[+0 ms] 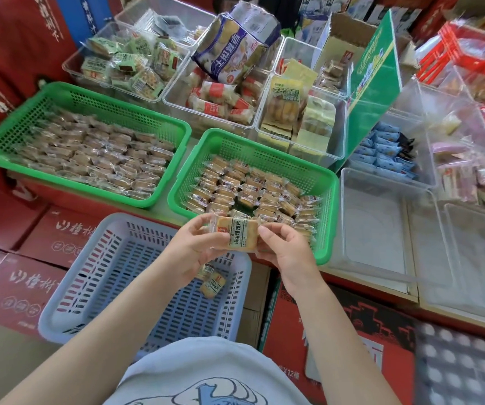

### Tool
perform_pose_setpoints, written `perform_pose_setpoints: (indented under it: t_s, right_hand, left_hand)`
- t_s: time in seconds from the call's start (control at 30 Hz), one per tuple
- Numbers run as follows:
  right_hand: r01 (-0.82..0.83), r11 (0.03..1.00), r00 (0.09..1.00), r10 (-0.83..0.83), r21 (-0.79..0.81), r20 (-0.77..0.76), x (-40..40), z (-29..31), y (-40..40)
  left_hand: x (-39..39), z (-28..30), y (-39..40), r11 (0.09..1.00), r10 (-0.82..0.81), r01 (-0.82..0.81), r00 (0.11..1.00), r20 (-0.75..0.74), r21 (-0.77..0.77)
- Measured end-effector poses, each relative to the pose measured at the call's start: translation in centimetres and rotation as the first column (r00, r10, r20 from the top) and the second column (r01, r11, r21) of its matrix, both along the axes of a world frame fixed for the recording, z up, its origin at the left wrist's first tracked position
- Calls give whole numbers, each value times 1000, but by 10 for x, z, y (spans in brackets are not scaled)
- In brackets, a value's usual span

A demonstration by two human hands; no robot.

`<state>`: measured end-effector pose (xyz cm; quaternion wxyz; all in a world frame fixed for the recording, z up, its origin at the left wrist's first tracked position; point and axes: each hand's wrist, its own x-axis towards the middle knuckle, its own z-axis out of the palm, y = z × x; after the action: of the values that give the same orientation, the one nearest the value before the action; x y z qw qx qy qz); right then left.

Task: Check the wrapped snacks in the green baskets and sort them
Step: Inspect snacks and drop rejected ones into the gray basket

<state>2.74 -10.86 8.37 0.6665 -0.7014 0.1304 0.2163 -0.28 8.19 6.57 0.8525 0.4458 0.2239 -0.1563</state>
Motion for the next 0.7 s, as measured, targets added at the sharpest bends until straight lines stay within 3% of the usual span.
perform_pose_setpoints:
  t_s: [0.1, 0.2, 0.3, 0.53, 0.7]
  right_hand:
    - [18, 999, 998, -16, -40, 53, 1, 2, 1]
    - [-2, 973, 984, 43, -232, 172, 4, 1, 1]
    - [-46, 922, 966, 140, -384, 219, 4, -3, 3]
    - [12, 997, 988, 0, -78, 154, 6, -4, 5]
    - [61, 987, 974, -26, -149, 225, 16, -3, 5]
  left_hand:
    - [-1, -3, 0, 996, -92, 92, 995, 38, 13]
    - [-1, -7, 2, 978, -207, 206, 975, 76, 16]
    - [-3, -8, -1, 979, -204, 205, 974, 93, 6]
    - [4, -2, -5, 984, -153, 165, 976, 153, -71]
    - [9, -5, -6, 989, -96, 110, 986, 139, -97]
